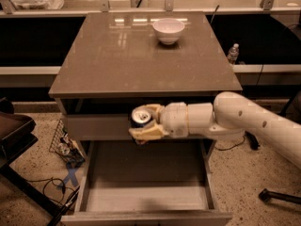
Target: Pick pepsi can from middle drawer and place on counter
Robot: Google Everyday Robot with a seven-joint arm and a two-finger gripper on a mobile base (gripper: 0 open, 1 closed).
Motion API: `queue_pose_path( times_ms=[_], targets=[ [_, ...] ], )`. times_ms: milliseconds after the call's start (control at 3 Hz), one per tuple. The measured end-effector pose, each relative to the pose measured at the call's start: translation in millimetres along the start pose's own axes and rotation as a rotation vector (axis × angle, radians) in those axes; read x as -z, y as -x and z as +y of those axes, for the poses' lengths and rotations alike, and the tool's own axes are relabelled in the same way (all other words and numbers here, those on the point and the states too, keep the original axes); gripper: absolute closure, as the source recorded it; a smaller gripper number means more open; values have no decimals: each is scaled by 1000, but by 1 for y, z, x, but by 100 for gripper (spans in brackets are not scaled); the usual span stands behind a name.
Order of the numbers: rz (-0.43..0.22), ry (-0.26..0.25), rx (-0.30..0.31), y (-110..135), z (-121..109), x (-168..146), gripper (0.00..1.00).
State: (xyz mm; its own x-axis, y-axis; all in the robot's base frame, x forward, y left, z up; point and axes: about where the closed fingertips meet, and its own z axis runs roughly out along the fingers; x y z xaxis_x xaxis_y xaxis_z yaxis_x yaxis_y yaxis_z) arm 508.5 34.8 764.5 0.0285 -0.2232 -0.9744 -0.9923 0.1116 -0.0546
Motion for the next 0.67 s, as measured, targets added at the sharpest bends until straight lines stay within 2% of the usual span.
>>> queue_pose_path(
  times_ms=[333,667],
  targets=[
    [28,-68,-3,63,-30,10,100],
    [52,-112,-8,109,-55,17,100]
  ],
)
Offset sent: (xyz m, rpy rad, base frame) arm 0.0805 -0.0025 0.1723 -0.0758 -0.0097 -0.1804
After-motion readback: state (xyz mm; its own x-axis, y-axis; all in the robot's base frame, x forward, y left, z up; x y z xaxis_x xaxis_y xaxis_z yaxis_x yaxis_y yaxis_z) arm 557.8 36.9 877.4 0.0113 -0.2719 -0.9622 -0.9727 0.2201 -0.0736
